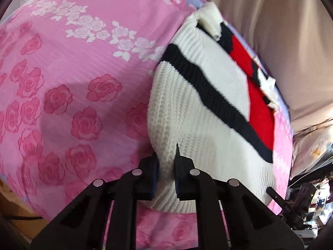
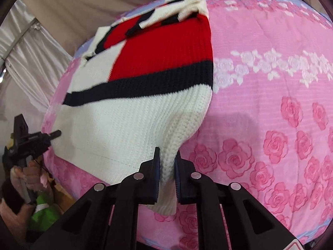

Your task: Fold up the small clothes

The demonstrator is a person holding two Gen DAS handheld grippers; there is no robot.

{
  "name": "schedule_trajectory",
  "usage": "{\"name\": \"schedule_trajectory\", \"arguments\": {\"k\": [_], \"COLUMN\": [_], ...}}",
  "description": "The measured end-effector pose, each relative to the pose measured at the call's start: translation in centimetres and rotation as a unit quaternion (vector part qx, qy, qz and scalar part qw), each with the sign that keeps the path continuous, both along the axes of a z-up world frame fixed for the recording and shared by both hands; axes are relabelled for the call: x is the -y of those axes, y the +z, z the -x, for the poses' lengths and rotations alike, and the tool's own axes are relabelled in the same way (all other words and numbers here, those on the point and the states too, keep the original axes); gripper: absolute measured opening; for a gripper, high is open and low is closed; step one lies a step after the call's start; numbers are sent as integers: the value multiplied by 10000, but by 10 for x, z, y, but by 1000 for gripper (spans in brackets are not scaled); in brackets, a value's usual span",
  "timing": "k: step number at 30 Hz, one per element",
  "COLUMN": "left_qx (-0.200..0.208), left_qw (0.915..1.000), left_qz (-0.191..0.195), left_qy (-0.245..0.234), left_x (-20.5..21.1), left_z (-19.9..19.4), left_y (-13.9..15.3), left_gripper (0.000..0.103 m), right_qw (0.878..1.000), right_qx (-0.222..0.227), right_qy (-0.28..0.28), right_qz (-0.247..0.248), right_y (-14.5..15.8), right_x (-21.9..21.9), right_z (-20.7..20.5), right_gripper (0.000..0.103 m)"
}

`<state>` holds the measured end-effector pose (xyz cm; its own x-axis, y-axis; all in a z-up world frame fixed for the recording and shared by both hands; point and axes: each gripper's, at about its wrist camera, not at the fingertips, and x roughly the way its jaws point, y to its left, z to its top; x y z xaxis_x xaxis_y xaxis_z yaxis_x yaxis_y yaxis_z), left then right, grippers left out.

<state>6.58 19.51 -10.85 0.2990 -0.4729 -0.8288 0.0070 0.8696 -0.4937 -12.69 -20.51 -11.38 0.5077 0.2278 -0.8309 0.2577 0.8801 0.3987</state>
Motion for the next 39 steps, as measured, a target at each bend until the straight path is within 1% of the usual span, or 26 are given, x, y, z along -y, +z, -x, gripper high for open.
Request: {"name": "schedule_trajectory", "arguments": {"k": [3,5,8,11,13,15,19,22,25,27,30,31,33,34,37,38,39], "left_qx": [174,261,299,234,82,-119,-692,-953,-1099,-1074,-755,-508,-165,68,493,615,744], "left_qw": [9995,9989,9975,9970,9975,9977,9954,9938,9926,9927,9950,9963,9970,9966,9945,9935,9930], "left_qz": [232,362,582,699,669,638,629,554,517,540,632,670,738,816,916,955,912], "left_qy": [115,163,249,233,195,188,213,142,84,65,149,161,139,128,99,87,94], "left_x": [4,5,9,18,22,27,31,34,34,32,30,30,32,34,42,44,47], "left_z": [17,26,45,72,95,117,169,191,199,201,185,169,151,132,80,62,45], "left_y": [18,29,45,50,47,44,30,27,31,41,67,81,98,109,131,137,143], "left_gripper": [10,10,10,10,10,10,10,10,10,10,10,10,10,10,10,10,10], "right_qw": [9995,9990,9986,9990,9994,9997,9984,9964,9949,9935,9946,9962,9985,9987,9959,9945,9927], "right_qx": [303,411,471,361,207,-27,-511,-733,-786,-816,-652,-484,-62,203,863,1027,1191], "right_qy": [22,8,-2,-7,12,51,205,421,616,755,745,656,407,281,-25,-81,-154], "right_qz": [103,147,235,277,274,253,113,-22,-157,-234,-301,-315,-365,-366,-281,-196,-61], "right_y": [28,40,53,58,58,55,42,39,46,53,66,73,87,96,118,125,131], "right_x": [11,20,29,36,35,35,32,25,17,13,13,16,28,35,56,61,68], "right_z": [8,14,24,44,55,73,105,121,128,128,120,108,83,65,14,-4,-27], "right_gripper": [9,8,8,7,4,4,4,4,4,4,4,4,4,4,4,4,4]}}
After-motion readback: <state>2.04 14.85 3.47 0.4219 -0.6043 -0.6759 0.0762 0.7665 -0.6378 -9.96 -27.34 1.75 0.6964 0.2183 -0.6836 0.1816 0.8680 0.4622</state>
